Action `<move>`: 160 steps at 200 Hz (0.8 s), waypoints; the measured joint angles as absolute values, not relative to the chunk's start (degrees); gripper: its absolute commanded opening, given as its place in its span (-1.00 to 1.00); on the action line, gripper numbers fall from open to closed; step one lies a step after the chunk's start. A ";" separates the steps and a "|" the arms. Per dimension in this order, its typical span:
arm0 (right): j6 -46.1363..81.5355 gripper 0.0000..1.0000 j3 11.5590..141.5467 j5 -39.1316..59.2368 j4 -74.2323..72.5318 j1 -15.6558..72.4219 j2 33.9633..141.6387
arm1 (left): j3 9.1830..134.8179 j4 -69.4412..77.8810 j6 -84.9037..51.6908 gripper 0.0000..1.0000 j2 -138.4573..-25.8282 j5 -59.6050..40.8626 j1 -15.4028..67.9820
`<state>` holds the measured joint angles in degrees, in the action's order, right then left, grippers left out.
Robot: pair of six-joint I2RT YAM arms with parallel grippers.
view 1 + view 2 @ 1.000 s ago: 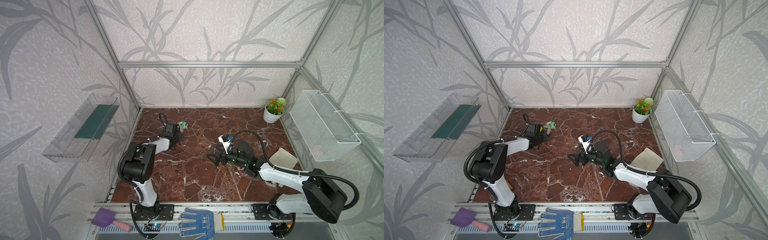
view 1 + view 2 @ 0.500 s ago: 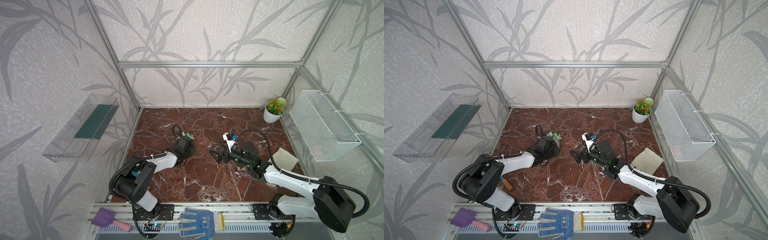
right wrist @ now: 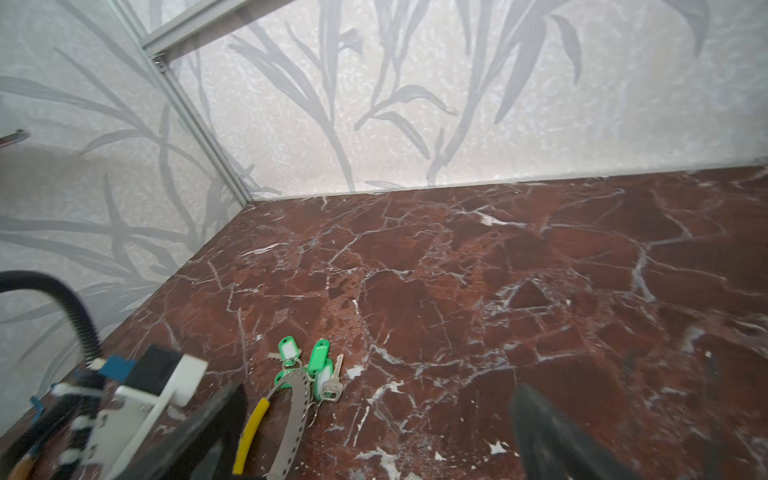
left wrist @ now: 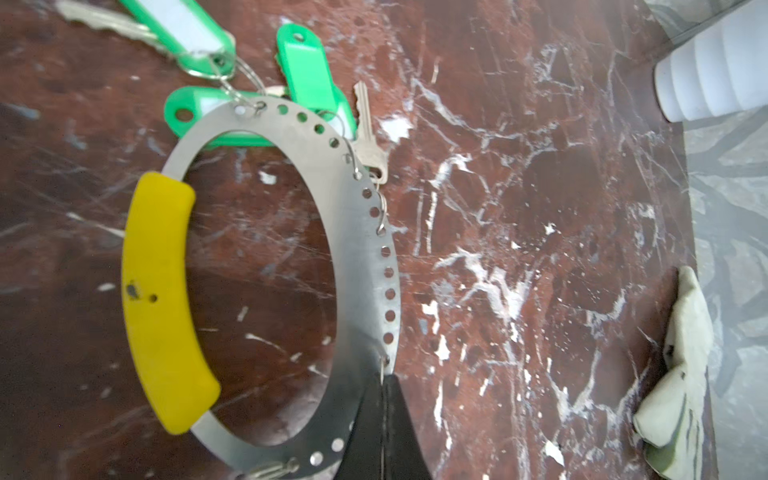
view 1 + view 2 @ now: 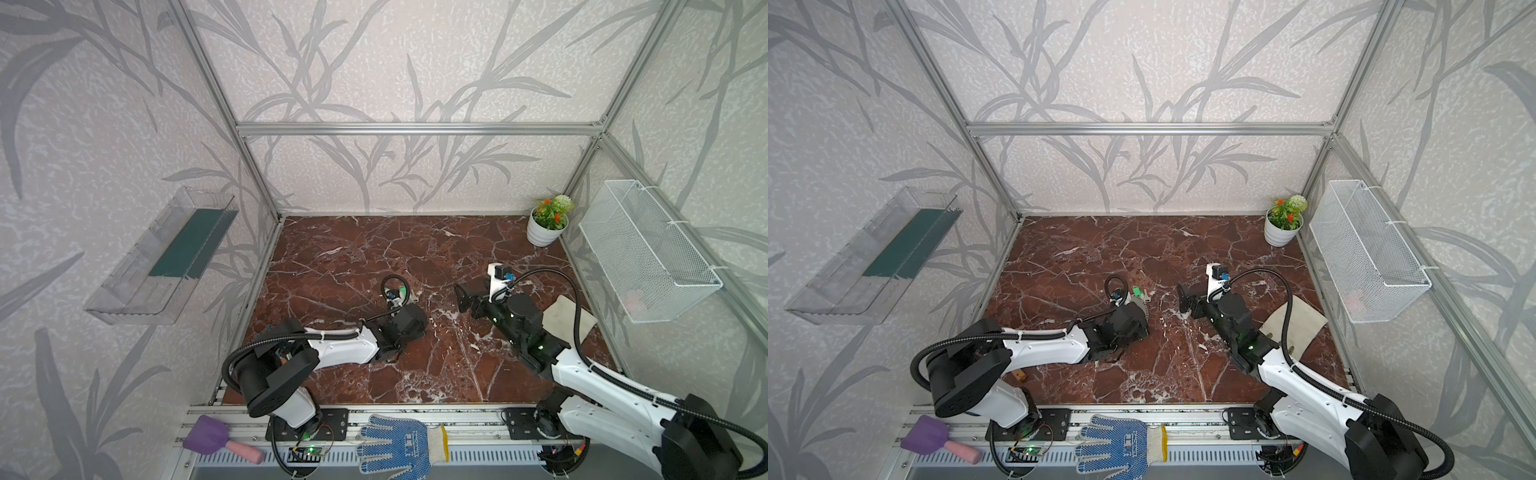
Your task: Put the keys on the keyring
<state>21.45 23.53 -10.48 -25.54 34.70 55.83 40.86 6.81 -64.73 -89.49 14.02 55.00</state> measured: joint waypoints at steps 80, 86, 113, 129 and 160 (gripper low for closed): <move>25.56 0.98 20.45 -12.14 -25.61 33.82 53.65 | 48.69 -0.19 -62.39 -1.00 -87.53 18.98 57.58; 25.69 0.98 20.45 -12.14 -25.76 33.82 53.74 | 49.43 -1.41 -61.54 -1.00 -86.96 19.57 57.49; 26.13 0.98 20.45 -11.88 -26.41 33.78 55.05 | 54.17 -6.28 -57.45 -1.00 -84.20 20.97 55.59; 26.17 0.98 20.45 -11.44 -26.50 33.78 55.79 | 55.81 -7.09 -55.09 -1.00 -82.30 20.71 52.82; 26.15 0.98 20.53 -9.91 -26.74 33.78 57.04 | 58.22 -8.14 -50.24 -1.00 -81.08 19.81 46.44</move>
<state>26.15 20.53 -9.91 -26.74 33.78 57.04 58.22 -8.14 -50.24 -81.08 19.81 46.44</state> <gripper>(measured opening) 0.990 0.047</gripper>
